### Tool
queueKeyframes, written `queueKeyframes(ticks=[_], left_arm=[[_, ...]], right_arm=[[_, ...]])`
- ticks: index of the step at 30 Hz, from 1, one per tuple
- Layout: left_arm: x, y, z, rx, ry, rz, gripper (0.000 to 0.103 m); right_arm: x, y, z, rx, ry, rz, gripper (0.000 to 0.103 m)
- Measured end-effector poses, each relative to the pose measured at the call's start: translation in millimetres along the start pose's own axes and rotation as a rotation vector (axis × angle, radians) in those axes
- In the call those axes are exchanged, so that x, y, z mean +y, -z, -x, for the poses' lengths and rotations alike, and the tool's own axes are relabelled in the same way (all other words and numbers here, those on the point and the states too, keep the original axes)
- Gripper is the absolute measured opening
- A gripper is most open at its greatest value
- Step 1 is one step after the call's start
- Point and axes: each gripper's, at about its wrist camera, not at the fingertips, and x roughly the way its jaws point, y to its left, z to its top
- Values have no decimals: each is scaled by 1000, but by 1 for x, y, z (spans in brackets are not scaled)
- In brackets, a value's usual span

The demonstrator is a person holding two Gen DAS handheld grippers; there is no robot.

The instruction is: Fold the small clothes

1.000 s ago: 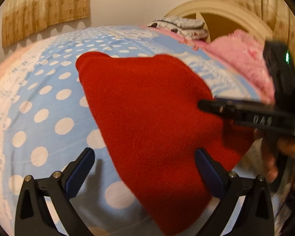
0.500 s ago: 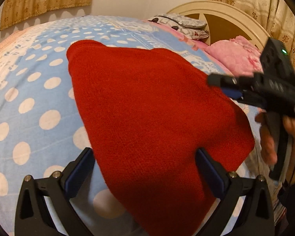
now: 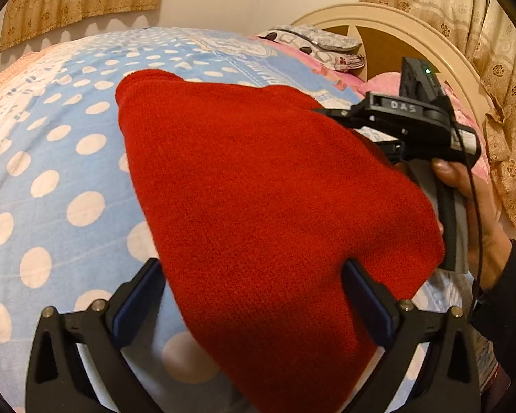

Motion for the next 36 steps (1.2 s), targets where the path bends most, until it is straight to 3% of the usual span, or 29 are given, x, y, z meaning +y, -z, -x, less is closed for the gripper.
queueKeyframes(ticks=[7, 11, 13, 18, 25, 36], left_arm=[[-3, -2, -2, 11, -18, -13, 99], [-9, -1, 2, 10, -8, -41, 78], [-14, 0, 4, 6, -18, -65, 71], [-20, 0, 19, -6, -48, -85, 42], [-31, 10, 44, -20, -88, -131, 37], [-27, 38, 92, -39, -97, -113, 36]], right_arm=[[5, -5, -16, -9, 14, 10, 44], [8, -4, -17, 0, -15, -19, 29], [14, -2, -14, -9, -1, 1, 26], [25, 3, 1, -53, 8, -1, 23], [50, 15, 36, -108, 3, 30, 22], [72, 57, 63, -110, -41, 21, 21]])
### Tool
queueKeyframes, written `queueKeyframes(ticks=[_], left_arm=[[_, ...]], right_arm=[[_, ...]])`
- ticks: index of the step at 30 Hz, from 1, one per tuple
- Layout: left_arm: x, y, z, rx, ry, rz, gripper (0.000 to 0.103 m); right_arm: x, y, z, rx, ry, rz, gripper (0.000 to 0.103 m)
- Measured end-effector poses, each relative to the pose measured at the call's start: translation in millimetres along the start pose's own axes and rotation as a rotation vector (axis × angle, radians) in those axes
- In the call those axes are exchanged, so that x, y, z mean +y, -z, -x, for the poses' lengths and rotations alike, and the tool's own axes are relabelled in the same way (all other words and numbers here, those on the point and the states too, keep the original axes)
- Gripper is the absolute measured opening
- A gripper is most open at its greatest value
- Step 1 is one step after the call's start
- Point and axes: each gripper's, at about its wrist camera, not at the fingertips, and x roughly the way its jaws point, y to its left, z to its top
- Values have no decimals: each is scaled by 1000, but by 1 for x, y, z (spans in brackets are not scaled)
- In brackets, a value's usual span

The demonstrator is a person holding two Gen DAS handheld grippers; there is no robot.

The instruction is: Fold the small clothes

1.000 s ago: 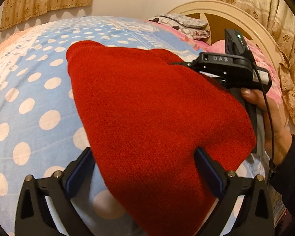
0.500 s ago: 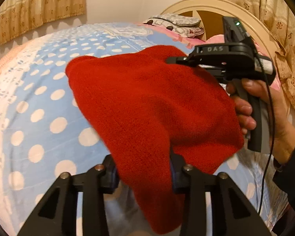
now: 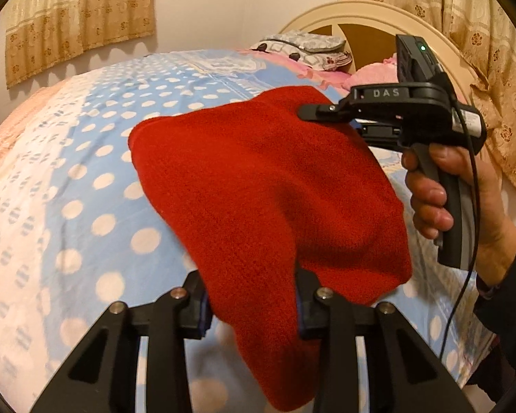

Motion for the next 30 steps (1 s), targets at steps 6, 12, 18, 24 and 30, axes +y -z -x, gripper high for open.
queueKeyframes(ticks=[6, 12, 18, 24, 30], left_arm=[[9, 20, 30, -13, -25, 19, 36], [24, 39, 53, -17, -78, 44, 36], [41, 56, 74, -34, -118, 88, 36], [54, 71, 97, -59, -142, 131, 36], [68, 86, 117, -83, -169, 174, 36]], right_arm=[[28, 22, 0, 20, -41, 19, 20], [63, 43, -16, 55, -89, 44, 19], [99, 61, -35, 94, -139, 69, 18], [133, 76, -51, 123, -169, 103, 18], [168, 88, -67, 156, -201, 141, 18]])
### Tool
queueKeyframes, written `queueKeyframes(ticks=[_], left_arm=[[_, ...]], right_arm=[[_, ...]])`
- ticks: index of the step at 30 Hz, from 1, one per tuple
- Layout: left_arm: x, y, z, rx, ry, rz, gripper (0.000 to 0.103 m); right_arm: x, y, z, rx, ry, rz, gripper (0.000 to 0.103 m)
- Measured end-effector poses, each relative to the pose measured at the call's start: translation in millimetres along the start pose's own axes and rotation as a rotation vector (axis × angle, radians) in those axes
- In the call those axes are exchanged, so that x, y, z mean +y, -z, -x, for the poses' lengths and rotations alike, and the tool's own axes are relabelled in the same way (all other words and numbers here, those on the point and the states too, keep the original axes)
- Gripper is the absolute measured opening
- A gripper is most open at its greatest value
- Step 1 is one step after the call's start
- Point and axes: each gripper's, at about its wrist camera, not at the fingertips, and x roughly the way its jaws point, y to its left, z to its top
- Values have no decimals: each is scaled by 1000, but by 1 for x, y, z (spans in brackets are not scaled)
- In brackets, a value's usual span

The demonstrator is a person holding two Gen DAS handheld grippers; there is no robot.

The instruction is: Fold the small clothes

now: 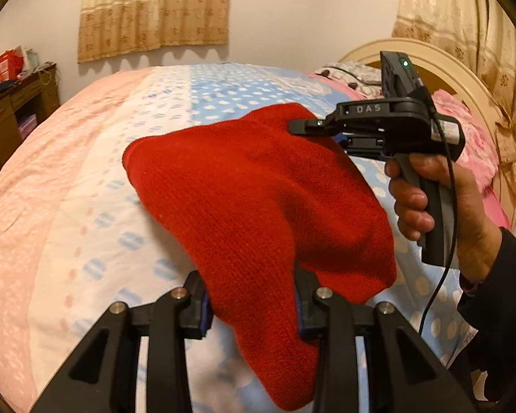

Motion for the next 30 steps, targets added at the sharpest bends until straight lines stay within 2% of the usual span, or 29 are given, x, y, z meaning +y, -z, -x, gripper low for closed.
queueKeyframes(ticks=[17, 30], left_arm=[[41, 33, 30, -37, -58, 96, 36], [63, 52, 28, -4, -70, 130, 36]], right_arm=[[67, 17, -55, 77, -69, 64, 18], [76, 33, -89, 139, -75, 57, 17]])
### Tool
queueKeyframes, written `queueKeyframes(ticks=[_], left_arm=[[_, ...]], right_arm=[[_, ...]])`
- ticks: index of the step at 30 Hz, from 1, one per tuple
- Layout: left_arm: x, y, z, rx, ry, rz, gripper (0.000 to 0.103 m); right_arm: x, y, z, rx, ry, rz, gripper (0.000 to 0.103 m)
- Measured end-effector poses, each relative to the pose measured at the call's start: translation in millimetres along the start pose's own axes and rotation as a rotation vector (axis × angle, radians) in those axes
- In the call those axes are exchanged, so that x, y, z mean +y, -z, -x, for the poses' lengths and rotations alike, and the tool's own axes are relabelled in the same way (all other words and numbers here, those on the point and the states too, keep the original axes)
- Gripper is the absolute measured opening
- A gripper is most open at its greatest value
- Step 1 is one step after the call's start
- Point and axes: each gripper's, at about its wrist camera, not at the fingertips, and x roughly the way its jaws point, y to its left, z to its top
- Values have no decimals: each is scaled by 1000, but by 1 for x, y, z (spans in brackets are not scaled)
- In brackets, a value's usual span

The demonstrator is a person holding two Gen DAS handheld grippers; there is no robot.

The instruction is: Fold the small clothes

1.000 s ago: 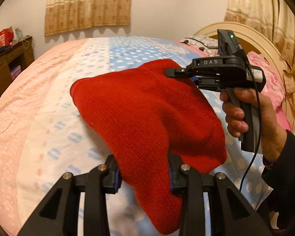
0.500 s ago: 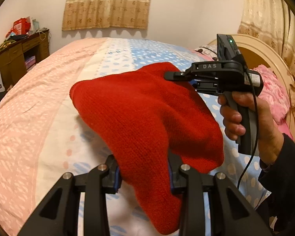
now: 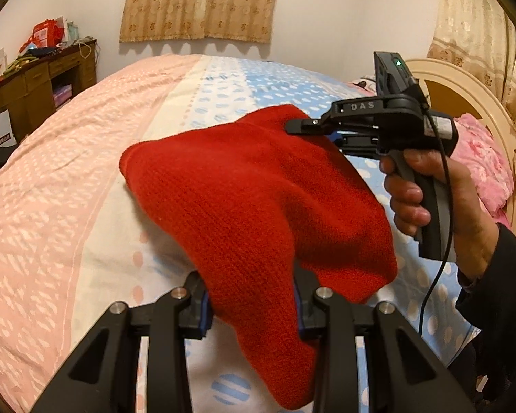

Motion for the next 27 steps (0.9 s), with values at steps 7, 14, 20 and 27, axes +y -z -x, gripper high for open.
queueKeyframes(ticks=[7, 14, 20, 27], left_arm=[[10, 11, 2, 7, -5, 16, 36], [18, 27, -5, 30, 5, 37, 36], [18, 32, -9, 29, 10, 50, 39], [20, 33, -7, 32, 4, 63, 49]], right_arm=[[3, 5, -15, 28, -7, -2, 17], [3, 7, -28, 52, 6, -5, 17], [5, 10, -38, 70, 55, 18, 17], [3, 13, -41, 72, 114, 43, 17]])
